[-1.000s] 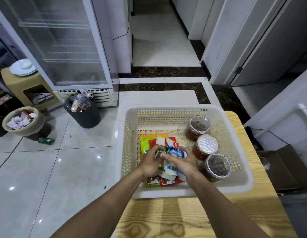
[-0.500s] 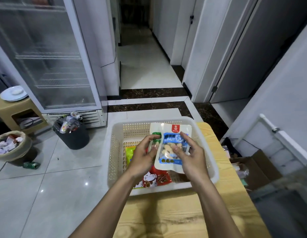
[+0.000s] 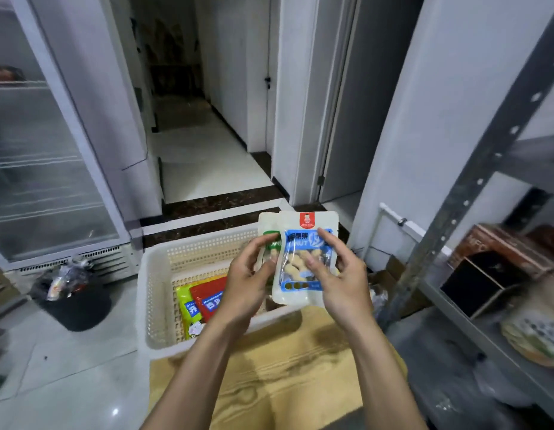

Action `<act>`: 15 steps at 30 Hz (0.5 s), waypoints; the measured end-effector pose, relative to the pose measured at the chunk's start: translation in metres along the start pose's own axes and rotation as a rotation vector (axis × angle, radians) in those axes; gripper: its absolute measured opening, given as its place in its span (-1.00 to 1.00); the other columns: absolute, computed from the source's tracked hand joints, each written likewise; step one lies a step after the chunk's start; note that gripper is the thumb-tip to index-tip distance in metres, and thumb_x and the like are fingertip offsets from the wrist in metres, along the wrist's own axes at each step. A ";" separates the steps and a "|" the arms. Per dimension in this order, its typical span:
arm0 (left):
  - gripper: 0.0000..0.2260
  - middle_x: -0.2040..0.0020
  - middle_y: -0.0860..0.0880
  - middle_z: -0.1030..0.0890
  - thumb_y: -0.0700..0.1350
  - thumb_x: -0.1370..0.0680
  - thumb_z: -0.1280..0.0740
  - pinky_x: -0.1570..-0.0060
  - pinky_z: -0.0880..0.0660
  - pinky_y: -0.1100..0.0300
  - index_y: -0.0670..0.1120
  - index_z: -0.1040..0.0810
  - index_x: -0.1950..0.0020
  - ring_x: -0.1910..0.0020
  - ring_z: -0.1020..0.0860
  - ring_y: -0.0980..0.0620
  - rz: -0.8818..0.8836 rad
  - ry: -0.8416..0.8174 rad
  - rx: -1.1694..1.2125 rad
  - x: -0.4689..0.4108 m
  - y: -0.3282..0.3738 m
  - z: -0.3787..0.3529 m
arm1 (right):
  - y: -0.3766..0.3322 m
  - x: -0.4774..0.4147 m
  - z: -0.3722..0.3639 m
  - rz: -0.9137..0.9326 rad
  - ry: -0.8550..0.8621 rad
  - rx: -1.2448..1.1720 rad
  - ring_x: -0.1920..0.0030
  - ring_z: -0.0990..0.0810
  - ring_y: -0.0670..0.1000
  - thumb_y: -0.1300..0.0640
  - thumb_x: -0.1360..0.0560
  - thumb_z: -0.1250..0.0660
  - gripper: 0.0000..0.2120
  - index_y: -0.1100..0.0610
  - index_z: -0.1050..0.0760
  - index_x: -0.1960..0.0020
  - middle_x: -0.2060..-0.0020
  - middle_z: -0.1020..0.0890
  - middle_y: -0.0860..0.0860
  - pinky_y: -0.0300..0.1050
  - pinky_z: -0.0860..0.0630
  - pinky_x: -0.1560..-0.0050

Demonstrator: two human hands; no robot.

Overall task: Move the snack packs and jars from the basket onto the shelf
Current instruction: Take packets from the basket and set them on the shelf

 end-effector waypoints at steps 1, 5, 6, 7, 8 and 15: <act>-0.74 -0.20 0.08 -0.59 -0.25 -0.61 -0.26 0.17 -0.59 0.27 -0.02 -0.54 -0.24 -0.05 -0.62 0.22 0.011 -0.032 0.035 0.004 0.004 -0.011 | -0.006 0.007 0.012 0.003 0.034 0.003 -0.27 -0.55 -0.07 0.05 -0.47 -0.46 -0.58 -0.17 -0.51 -0.29 -0.22 -0.60 -0.09 0.05 -0.49 -0.29; -0.74 -0.16 0.09 -0.63 -0.25 -0.61 -0.25 0.18 -0.62 0.15 0.00 -0.54 -0.25 -0.07 -0.64 0.08 0.022 -0.204 0.120 0.025 0.020 -0.060 | -0.031 0.045 0.063 0.020 0.190 0.025 -0.21 -0.58 -0.10 0.09 -0.47 -0.46 -0.58 -0.13 -0.51 -0.29 -0.16 -0.63 -0.15 -0.05 -0.54 -0.23; -0.73 -0.15 0.10 -0.63 -0.26 -0.61 -0.25 0.17 -0.61 0.17 -0.01 -0.54 -0.25 -0.06 -0.65 0.09 0.019 -0.246 0.135 0.032 0.024 -0.072 | -0.037 0.057 0.076 0.014 0.235 0.017 -0.18 -0.60 -0.12 0.13 -0.47 -0.46 -0.58 -0.11 -0.51 -0.29 -0.13 -0.64 -0.16 -0.10 -0.55 -0.20; -0.73 -0.13 0.11 -0.64 -0.27 -0.61 -0.25 0.18 -0.60 0.21 -0.01 -0.53 -0.24 -0.04 -0.65 0.12 0.017 -0.292 0.151 0.039 0.028 -0.085 | -0.042 0.071 0.090 0.006 0.282 0.012 -0.17 -0.61 -0.13 0.15 -0.47 -0.46 -0.58 -0.09 -0.51 -0.29 -0.11 -0.65 -0.16 -0.07 -0.56 -0.20; -0.73 -0.12 0.12 -0.64 -0.27 -0.61 -0.25 0.19 -0.59 0.23 0.00 -0.53 -0.24 -0.03 -0.65 0.14 0.013 -0.337 0.161 0.048 0.032 -0.098 | -0.048 0.085 0.102 -0.002 0.325 0.015 -0.17 -0.61 -0.12 0.15 -0.46 -0.47 -0.58 -0.09 -0.52 -0.29 -0.12 -0.65 -0.14 -0.01 -0.55 -0.22; -0.73 -0.11 0.13 -0.66 -0.27 -0.58 -0.30 -0.01 -0.58 0.15 0.00 -0.56 -0.23 -0.12 -0.61 0.14 0.046 -0.622 0.218 0.129 0.056 -0.203 | -0.092 0.201 0.203 0.021 0.634 0.013 -0.03 -0.64 -0.23 0.30 -0.46 -0.44 -0.61 0.02 -0.54 -0.23 -0.08 -0.66 -0.11 -0.31 -0.57 0.06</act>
Point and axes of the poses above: each hand's wrist, its own x-axis away from the middle knuckle, its own z-axis out of the back of the hand, y = z × x, the point moved 10 cm from there along -x, towards the middle knuckle
